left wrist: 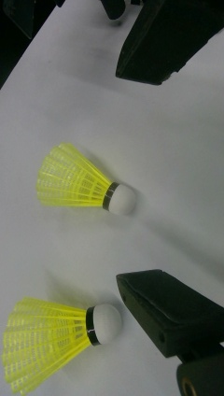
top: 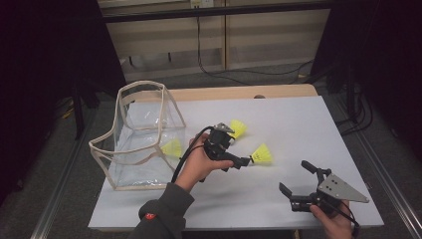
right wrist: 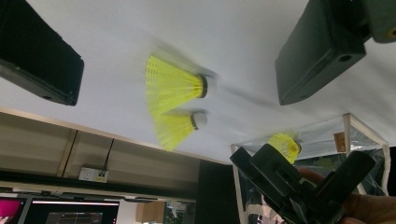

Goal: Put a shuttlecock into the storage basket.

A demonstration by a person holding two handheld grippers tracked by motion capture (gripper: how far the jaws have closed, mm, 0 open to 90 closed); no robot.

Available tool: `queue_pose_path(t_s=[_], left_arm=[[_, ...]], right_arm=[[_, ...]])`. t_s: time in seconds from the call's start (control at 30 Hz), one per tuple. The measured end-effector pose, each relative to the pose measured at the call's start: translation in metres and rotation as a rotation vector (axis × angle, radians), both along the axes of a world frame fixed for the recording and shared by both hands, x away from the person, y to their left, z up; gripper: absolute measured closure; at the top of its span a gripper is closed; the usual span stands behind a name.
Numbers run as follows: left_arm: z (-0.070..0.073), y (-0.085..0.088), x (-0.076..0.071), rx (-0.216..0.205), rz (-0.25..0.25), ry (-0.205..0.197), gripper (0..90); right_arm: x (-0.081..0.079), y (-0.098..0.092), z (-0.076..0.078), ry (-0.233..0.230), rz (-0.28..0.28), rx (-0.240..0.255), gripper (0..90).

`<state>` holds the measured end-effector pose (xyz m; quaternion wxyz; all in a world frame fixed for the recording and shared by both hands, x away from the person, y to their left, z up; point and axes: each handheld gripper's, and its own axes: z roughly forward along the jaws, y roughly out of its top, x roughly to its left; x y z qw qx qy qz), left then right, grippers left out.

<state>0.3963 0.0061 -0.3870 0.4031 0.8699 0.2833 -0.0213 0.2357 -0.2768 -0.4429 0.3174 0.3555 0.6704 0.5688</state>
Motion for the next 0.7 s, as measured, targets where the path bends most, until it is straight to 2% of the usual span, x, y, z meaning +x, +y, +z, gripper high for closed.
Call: queue_pose_path(t_s=[0.4, 0.53, 0.7], left_arm=[[-0.016, -0.009, -0.001, 0.032, -0.011, -0.025, 4.4], [-0.021, -0.013, -0.002, 0.049, -0.022, -0.039, 8.1], [-0.026, -0.017, -0.002, 0.045, -0.028, -0.046, 10.8]], right_arm=[[0.0, 0.0, 0.0, 0.001, 0.0, -0.001, 1.1], [0.0, 0.0, 0.0, -0.001, -0.002, -0.005, 1.1], [0.0, 0.0, 0.0, -0.002, -0.002, -0.006, 1.1]])
